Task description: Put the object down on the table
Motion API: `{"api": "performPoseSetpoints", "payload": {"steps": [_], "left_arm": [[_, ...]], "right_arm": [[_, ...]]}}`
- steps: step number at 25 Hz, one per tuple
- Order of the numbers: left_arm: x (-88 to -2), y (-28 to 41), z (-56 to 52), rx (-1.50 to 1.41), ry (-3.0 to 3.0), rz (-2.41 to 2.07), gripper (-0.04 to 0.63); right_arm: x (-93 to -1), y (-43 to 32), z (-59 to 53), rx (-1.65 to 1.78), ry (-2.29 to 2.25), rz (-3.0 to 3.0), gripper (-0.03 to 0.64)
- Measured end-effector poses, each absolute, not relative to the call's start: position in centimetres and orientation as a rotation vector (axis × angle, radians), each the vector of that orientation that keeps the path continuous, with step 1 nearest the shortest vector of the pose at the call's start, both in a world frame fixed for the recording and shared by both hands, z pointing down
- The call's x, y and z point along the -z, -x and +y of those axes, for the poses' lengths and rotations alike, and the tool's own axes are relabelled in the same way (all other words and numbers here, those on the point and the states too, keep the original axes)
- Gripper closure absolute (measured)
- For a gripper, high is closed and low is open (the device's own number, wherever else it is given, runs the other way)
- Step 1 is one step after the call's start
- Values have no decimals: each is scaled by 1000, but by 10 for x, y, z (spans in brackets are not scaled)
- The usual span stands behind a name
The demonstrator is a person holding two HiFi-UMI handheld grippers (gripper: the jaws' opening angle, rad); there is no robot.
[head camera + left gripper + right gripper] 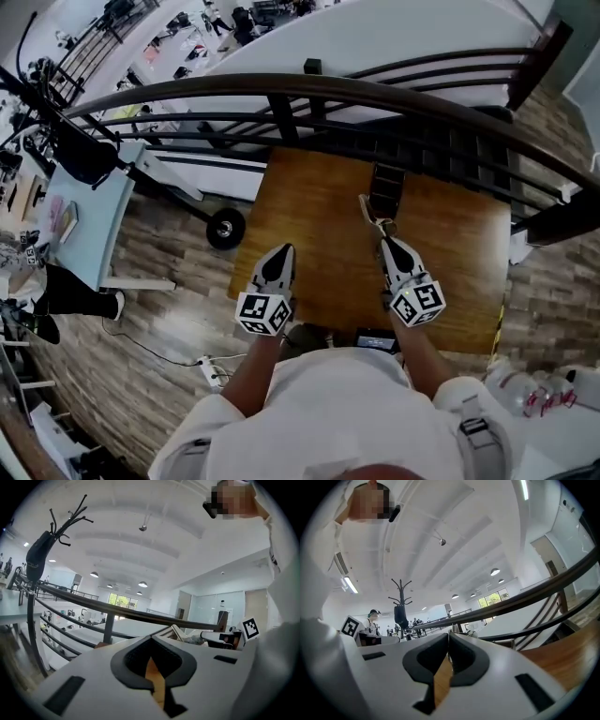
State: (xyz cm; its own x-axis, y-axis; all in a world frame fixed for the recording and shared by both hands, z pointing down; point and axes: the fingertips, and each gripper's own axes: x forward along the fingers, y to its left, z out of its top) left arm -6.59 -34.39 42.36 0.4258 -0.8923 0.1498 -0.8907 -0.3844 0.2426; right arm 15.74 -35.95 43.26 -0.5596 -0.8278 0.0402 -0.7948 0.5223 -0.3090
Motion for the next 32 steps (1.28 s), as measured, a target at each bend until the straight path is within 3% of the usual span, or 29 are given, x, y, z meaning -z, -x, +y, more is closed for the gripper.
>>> {"api": "performPoseSetpoints", "payload": {"steps": [23,32], "left_arm": [[-513,113,-416,-7,-2390,-1391,581],[-534,111,-419,-98,-2471,-1384,581]], "right_arm": [[-549,-56,-467,1198,1319,2160,589],[-620,-69,-474,1451,1403,1814,589]]}}
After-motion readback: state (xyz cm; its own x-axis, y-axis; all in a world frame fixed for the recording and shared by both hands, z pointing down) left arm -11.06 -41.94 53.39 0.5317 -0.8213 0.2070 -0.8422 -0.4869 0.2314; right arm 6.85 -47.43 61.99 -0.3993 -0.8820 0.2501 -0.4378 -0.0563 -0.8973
